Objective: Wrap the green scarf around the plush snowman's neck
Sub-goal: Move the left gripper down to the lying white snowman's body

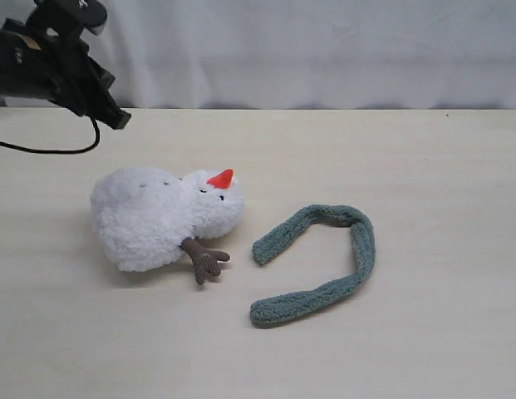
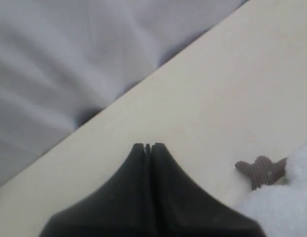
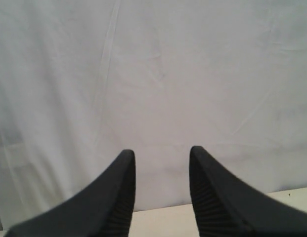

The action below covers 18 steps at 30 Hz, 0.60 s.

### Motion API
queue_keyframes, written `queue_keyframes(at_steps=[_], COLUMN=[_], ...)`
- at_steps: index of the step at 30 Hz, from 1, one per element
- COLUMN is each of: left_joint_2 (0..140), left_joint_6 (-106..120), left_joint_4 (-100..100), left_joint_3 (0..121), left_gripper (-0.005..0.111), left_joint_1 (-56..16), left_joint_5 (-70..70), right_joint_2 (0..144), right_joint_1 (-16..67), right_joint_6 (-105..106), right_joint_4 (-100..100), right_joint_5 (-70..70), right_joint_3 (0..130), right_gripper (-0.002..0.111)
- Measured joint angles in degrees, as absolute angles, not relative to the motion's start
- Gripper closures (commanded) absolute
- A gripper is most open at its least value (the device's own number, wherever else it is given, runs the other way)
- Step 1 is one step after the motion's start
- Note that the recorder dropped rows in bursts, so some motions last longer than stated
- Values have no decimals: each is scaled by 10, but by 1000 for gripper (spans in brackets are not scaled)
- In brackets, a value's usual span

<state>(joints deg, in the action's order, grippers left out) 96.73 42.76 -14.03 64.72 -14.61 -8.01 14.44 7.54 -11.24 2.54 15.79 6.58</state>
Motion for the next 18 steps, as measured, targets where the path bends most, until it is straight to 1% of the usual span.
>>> queue_keyframes(at_steps=[5,8,14,18], left_joint_2=[1048,1069,1065,1059], left_joint_6=[425,422,423,455], left_joint_4=[-137,-126,-61,-72], left_joint_3=[647,647,647,647], left_gripper=[107,107,107,107], left_joint_1=[-143,-138,-135,-133], left_joint_5=[-76,-96,-230,-309], right_joint_2=[144,144,144,144], right_joint_1=[75,75,75,75], right_joint_6=[-112,-112,-112,-112], right_joint_4=[25,25,25,25], right_joint_5=[150,149,149,148], right_joint_3=[66,66,66,66], right_gripper=[73,73,73,73])
